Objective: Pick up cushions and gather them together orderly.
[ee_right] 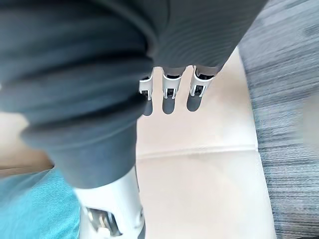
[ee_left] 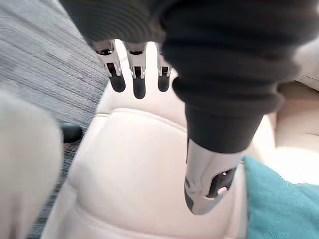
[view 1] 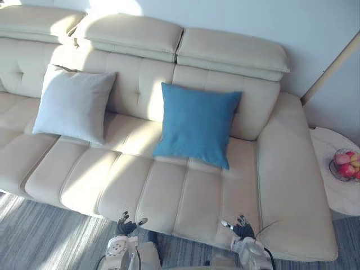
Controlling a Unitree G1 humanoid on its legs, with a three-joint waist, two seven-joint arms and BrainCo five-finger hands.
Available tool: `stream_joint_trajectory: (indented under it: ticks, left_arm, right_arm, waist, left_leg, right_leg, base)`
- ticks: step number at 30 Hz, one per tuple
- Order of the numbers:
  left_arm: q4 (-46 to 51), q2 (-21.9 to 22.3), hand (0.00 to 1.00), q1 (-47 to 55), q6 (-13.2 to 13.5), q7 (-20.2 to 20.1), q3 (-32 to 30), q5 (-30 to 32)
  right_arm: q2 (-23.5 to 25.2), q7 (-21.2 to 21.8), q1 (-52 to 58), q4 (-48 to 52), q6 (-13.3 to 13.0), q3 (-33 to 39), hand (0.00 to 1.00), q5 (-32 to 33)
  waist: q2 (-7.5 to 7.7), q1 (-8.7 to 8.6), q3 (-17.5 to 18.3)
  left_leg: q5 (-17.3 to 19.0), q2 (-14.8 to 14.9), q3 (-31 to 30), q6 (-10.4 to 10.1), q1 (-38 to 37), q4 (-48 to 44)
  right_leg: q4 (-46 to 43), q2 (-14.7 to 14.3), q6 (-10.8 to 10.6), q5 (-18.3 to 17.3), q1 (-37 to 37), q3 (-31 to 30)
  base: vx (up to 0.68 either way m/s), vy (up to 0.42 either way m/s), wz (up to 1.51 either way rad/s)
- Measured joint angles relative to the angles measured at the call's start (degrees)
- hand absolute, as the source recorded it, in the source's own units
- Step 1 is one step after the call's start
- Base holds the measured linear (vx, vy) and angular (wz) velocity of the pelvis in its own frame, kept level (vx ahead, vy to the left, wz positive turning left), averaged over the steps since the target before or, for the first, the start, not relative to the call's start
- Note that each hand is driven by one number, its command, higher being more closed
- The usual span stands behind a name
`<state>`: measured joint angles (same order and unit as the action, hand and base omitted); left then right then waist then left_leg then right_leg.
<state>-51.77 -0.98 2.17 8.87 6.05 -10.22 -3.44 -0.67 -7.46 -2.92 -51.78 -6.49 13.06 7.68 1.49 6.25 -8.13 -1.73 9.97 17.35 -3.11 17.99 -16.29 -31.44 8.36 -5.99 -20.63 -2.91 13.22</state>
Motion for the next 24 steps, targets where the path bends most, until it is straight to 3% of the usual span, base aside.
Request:
stream_joint_trajectory:
  ticks: [2, 3, 4, 6, 7, 8, 9, 10, 12, 13, 15, 18, 24]
  left_arm:
    - [-0.12, 0.13, 0.00, 0.26, -0.02, 0.13, 0.93, -0.34]
    - [-0.76, 0.23, 0.00, 0.32, -0.05, 0.21, 1.12, -0.31]
    - [-0.72, 0.27, 0.00, 0.33, -0.04, 0.23, 1.14, -0.28]
    - [-0.42, 0.36, 0.00, 0.33, 0.11, 0.22, 0.99, -0.30]
    - [-0.56, 0.33, 0.00, 0.65, 0.16, 0.14, 0.64, -0.36]
    - [-0.63, 0.33, 0.00, 0.66, 0.17, 0.09, 0.63, -0.41]
    - [-1.04, 0.31, 0.00, 0.69, 0.21, 0.00, 0.61, -0.65]
    - [-1.34, 0.27, 0.00, 0.69, 0.25, -0.01, 0.61, -0.66]
    - [-3.99, 0.27, 0.00, 0.90, 0.29, -0.21, 0.64, -0.65]
    - [-4.27, 0.34, 0.00, 1.03, 0.20, -0.22, 0.65, -0.65]
    - [-5.16, -0.75, 0.00, 1.92, -0.32, -0.29, 0.75, -0.67]
    - [-5.51, -1.10, 0.00, 2.91, -0.71, -0.56, 1.05, -1.06]
    - [-6.41, -1.84, 0.00, 3.17, -0.83, -1.34, 2.42, -0.44]
  right_arm:
    - [0.01, -0.47, 0.15, 0.97, -0.03, -0.14, 0.00, 0.29]
    - [-0.08, -0.91, 0.31, 1.03, -0.02, -0.02, 0.00, 0.29]
    - [0.19, -1.21, 1.35, 1.02, 0.02, 0.02, 0.00, 0.28]
    - [-0.12, -1.61, 2.56, 1.01, 0.06, 0.25, 0.00, 0.20]
    - [-0.63, -1.58, 2.88, 0.81, 0.12, 0.28, 0.00, -0.03]
    - [-0.71, -1.53, 2.93, 0.67, 0.17, 0.28, 0.00, -0.36]
    - [-0.98, -1.28, 2.85, -0.68, 0.20, 0.28, 0.00, -0.90]
    - [-1.15, -1.13, 2.85, -1.40, 0.26, 0.29, 0.00, -0.95]
    - [-2.15, -0.15, 3.04, -5.99, 0.81, 0.29, 0.00, -1.60]
    - [-2.37, -0.02, 3.06, -6.28, 0.92, 0.34, 0.00, -1.78]
    - [-1.38, 0.84, 3.22, -8.00, 1.43, 0.33, 0.00, -2.96]
    - [-1.48, 1.55, 4.51, -8.47, 1.47, 0.95, 0.00, -3.06]
    - [-1.63, 1.86, 4.11, -10.45, 1.52, 2.45, 0.00, -3.23]
  waist:
    - [-1.39, 0.14, -0.17]
    - [-1.95, -0.43, -0.42]
    - [-1.37, -0.78, -0.72]
    - [-1.25, -0.67, -0.63]
    - [-1.08, -0.79, -0.70]
    - [-1.04, -0.89, -0.72]
    - [-0.96, -1.14, -0.69]
    - [-0.94, -1.21, -0.70]
    - [-2.14, -1.63, 0.19]
    - [-3.05, -1.71, 0.68]
    - [-1.95, -2.55, 1.38]
    - [-1.64, -2.83, 1.66]
    - [-2.21, -3.23, 2.88]
  left_leg:
    - [-2.71, 1.41, -0.24, -0.89, 1.11, 1.20]
    - [-7.88, 1.56, -0.93, -1.42, 0.32, 5.53]
    - [-8.29, 1.57, -1.49, -2.17, -0.10, 6.07]
    - [-5.05, 1.46, -2.44, -2.30, -0.10, 2.46]
    - [0.85, 1.04, -2.78, -0.49, -0.18, -4.61]
    - [2.44, 0.94, -2.94, -0.16, -0.35, -6.66]
    - [6.44, 0.65, -4.00, -0.28, -1.80, -10.72]
    - [7.44, 0.51, -4.28, -0.57, -2.56, -11.49]
    - [12.19, -0.41, -6.83, -2.48, -8.79, -7.19]
    - [12.29, -0.76, -7.28, -2.69, -9.66, -4.63]
    - [10.99, -2.77, -6.66, -2.32, -10.69, 1.82]
    - [9.12, -5.31, -6.03, -0.74, -13.88, 5.69]
    - [6.84, -7.49, -7.50, 0.02, -15.70, 9.24]
  right_leg:
    - [3.76, -1.73, 1.65, -1.56, 0.39, 2.05]
    - [5.03, -2.58, 2.32, -1.42, 0.33, 3.78]
    - [5.66, -2.38, 3.66, -0.85, 0.20, 5.18]
    - [6.36, -2.16, 5.92, -0.02, -0.17, 6.13]
    - [6.79, -1.23, 7.04, 1.31, -1.42, 5.82]
    - [6.98, -1.01, 6.97, 1.80, -1.81, 5.47]
    - [8.09, -0.55, 6.56, 3.29, -2.29, 4.70]
    - [8.53, -0.41, 6.33, 3.79, -2.29, 4.54]
    - [12.73, -0.72, 4.50, 7.01, -2.22, 3.68]
    - [13.36, -0.99, 3.93, 7.60, -2.22, 3.35]
    - [19.59, -1.06, 2.31, 12.29, -1.54, 2.46]
    - [25.84, 0.06, 0.91, 16.26, 2.19, 2.39]
    - [29.33, 0.70, 0.58, 18.50, 4.60, 3.80]
  base:
    - [-0.38, -0.201, -0.16]
    - [-0.43, -0.188, 0.17]
    - [-0.34, -0.131, 0.21]
    - [-0.27, -0.028, -0.04]
    - [-0.25, 0.039, -0.20]
    - [-0.25, 0.084, -0.27]
    - [-0.17, 0.096, -0.15]
    - [-0.19, 0.152, -0.14]
    - [-0.12, 0.206, -0.11]
    - [-0.07, 0.275, -0.07]
    - [-0.05, 0.232, -0.07]
    - [-0.02, 0.169, -0.01]
    - [-0.02, 0.050, 0.11]
